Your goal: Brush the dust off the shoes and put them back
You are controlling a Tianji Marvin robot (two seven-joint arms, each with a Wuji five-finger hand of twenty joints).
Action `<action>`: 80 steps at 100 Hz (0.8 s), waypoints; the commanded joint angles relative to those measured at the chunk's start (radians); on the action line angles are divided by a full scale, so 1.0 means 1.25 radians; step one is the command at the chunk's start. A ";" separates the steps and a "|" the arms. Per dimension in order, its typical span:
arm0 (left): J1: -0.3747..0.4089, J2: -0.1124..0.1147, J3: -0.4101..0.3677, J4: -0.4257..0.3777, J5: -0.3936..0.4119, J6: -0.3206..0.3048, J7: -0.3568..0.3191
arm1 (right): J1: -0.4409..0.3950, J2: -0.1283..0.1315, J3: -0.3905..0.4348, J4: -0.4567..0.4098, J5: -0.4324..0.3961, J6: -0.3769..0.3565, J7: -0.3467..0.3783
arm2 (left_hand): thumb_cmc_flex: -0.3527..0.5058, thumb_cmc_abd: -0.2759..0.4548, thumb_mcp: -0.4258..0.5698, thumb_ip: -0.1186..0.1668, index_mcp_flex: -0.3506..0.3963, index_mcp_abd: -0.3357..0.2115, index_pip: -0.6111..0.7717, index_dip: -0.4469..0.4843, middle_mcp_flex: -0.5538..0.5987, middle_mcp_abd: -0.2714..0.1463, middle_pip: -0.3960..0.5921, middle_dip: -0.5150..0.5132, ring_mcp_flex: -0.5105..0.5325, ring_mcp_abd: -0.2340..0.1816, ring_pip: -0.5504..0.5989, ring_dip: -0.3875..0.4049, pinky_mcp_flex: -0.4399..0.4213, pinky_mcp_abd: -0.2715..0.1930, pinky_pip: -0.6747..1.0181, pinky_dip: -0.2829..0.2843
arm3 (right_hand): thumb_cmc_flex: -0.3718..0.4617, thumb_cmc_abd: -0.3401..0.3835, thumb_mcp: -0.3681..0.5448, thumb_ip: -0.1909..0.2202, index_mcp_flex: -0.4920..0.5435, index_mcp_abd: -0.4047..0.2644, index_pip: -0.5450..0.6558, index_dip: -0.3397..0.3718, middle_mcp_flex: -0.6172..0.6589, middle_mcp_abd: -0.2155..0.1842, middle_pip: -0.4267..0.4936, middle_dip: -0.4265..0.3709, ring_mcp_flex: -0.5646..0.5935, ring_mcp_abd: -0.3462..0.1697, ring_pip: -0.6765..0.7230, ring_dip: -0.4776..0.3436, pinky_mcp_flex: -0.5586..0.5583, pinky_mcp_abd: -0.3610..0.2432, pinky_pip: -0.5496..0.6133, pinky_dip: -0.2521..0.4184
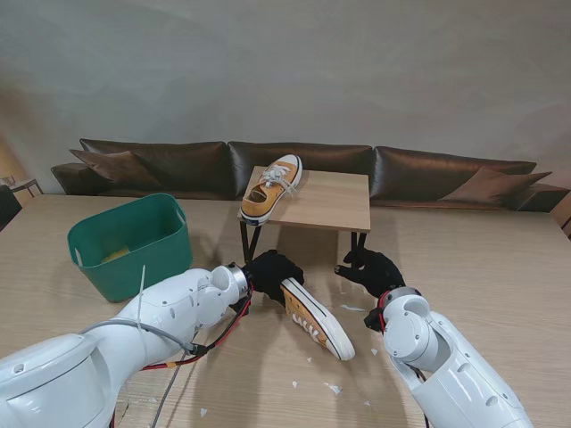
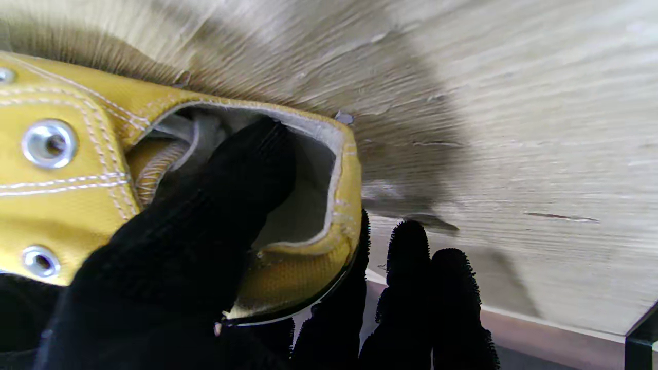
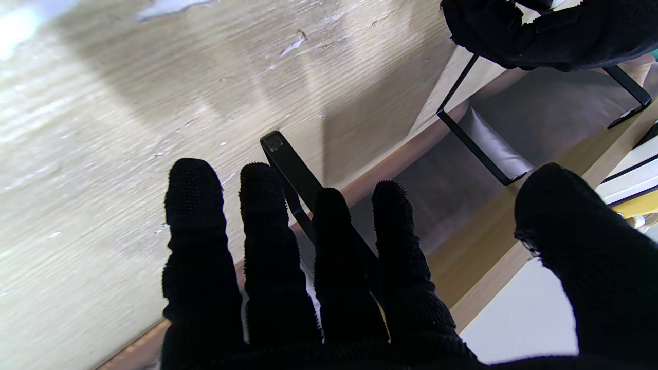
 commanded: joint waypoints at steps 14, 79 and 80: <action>0.012 -0.009 -0.005 0.013 -0.016 -0.014 -0.036 | 0.001 -0.005 -0.003 0.006 0.004 -0.001 0.008 | 0.054 -0.014 0.019 -0.016 0.143 0.000 0.262 0.048 0.197 -0.007 0.027 0.298 0.152 0.031 0.111 0.053 0.086 0.017 0.117 0.038 | 0.000 0.014 0.018 0.005 -0.009 0.007 0.014 0.000 0.011 0.012 0.009 -0.002 0.022 0.000 0.008 0.005 -0.223 0.014 0.005 0.018; 0.140 0.114 -0.206 -0.294 -0.158 0.083 -0.230 | 0.007 -0.006 0.001 0.012 0.011 -0.003 0.010 | 0.113 -0.080 0.045 0.004 0.196 0.064 0.410 -0.273 0.420 0.019 0.035 0.321 0.588 0.048 0.230 0.111 0.498 0.082 0.308 0.039 | 0.000 0.026 0.016 0.006 -0.008 0.009 0.016 -0.002 0.023 0.016 0.011 -0.003 0.037 0.001 0.017 0.008 -0.217 0.016 0.012 0.017; 0.142 0.115 -0.209 -0.299 -0.159 0.086 -0.231 | 0.007 -0.006 0.001 0.011 0.011 -0.003 0.010 | 0.113 -0.081 0.044 0.004 0.196 0.065 0.410 -0.273 0.420 0.019 0.036 0.322 0.590 0.049 0.231 0.112 0.500 0.082 0.309 0.039 | 0.000 0.026 0.015 0.006 -0.008 0.009 0.016 -0.002 0.024 0.016 0.011 -0.003 0.038 0.002 0.017 0.008 -0.217 0.016 0.012 0.017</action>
